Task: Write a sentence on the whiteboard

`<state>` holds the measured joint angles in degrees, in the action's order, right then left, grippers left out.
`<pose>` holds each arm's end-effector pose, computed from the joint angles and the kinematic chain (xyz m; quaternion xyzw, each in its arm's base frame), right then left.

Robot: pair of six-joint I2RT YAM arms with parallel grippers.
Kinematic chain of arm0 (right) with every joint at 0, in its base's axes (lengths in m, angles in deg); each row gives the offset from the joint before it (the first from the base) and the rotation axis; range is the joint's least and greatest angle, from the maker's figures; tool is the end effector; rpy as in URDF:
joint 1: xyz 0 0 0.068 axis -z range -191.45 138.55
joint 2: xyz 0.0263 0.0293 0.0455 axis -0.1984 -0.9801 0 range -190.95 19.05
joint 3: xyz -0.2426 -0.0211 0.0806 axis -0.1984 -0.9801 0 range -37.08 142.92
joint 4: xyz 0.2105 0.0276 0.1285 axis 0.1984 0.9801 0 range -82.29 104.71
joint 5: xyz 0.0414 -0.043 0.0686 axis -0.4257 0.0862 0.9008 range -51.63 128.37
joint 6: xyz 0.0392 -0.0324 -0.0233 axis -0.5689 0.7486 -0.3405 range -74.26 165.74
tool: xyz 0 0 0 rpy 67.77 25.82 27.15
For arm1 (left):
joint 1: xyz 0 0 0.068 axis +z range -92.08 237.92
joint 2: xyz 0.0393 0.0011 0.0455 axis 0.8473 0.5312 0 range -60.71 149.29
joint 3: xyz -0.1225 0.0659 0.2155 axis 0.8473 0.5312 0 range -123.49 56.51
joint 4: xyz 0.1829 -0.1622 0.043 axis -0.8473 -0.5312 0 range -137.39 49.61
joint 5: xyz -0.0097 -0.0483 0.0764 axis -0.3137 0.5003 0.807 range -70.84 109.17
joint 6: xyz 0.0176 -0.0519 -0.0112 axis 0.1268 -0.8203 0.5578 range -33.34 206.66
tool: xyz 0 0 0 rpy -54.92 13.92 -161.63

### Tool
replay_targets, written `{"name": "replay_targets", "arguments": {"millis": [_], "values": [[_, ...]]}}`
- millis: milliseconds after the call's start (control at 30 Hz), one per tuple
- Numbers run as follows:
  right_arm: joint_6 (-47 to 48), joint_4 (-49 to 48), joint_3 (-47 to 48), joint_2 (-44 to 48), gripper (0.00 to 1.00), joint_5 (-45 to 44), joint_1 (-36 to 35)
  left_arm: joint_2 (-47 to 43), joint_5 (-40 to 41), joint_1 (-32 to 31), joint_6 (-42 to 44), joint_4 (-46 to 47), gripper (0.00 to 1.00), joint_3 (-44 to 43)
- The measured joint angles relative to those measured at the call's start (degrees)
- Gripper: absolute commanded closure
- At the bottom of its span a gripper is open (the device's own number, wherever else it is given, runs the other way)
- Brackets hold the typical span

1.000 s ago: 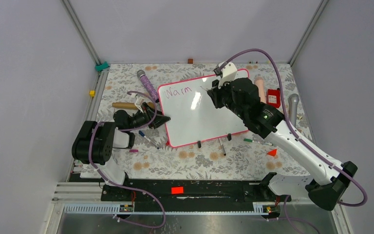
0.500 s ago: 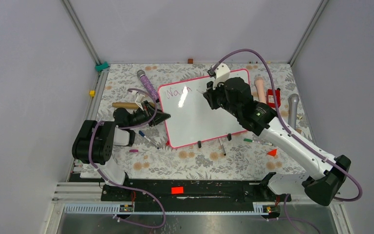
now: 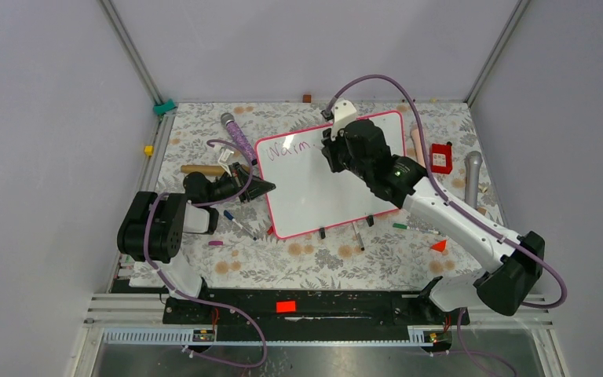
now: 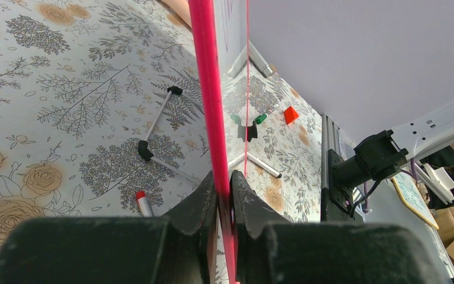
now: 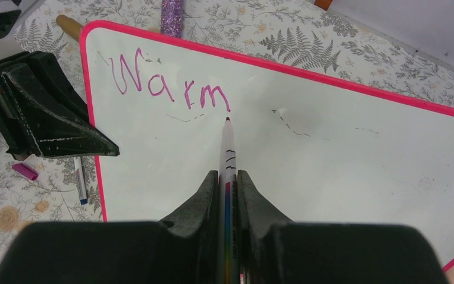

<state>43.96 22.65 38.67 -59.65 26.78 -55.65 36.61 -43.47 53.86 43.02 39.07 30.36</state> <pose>0.2287 0.2116 0.3695 -0.2356 0.7713 0.1536 0.5709 0.2704 -0.0535 0.1728 0.1807 0.6589 -0.5722 0.4535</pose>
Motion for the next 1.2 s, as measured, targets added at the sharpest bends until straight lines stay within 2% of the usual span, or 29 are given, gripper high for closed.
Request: {"name": "replay_targets", "arguments": {"millis": [333, 1200], "values": [[0.46, -0.04, 3.87, -2.99, 1.00, -1.49, 0.00, 0.04, -0.02, 0.00, -0.02, 0.00, 1.00, -0.02], [2.38, 0.00, 6.32, -8.72, 1.00, -3.26, 0.00, 0.04, 0.00, 0.00, 0.02, 0.00, 1.00, -0.02]]}}
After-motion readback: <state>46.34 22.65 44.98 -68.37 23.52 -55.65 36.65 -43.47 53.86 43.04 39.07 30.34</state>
